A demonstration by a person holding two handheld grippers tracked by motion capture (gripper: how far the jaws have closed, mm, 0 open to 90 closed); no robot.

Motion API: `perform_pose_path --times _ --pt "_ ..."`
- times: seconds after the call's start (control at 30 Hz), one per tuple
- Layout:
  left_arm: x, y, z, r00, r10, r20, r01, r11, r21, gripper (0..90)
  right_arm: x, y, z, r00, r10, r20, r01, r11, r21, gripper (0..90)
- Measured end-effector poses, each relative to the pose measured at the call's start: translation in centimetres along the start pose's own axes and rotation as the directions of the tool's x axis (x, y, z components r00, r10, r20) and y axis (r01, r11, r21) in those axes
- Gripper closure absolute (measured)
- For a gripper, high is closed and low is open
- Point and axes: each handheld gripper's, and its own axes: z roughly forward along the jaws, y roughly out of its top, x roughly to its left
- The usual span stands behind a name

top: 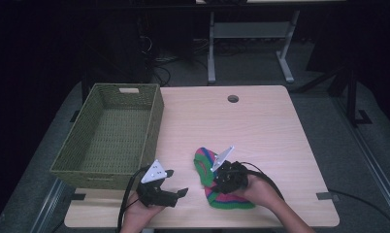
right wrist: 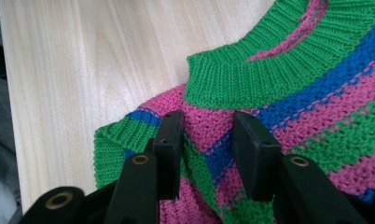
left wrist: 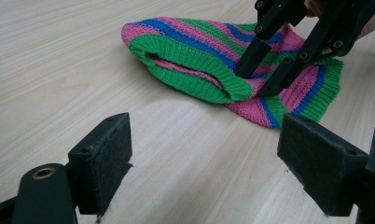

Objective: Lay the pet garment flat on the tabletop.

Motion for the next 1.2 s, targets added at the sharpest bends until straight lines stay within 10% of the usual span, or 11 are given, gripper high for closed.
perform_pose_path --times 1.2 --pt "0.01 0.03 0.04 0.9997 -0.011 0.022 0.011 0.9999 -0.001 19.9 -0.29 -0.07 -0.39 0.9999 0.013 -0.002 -0.013 1.000 -0.021 82.0"
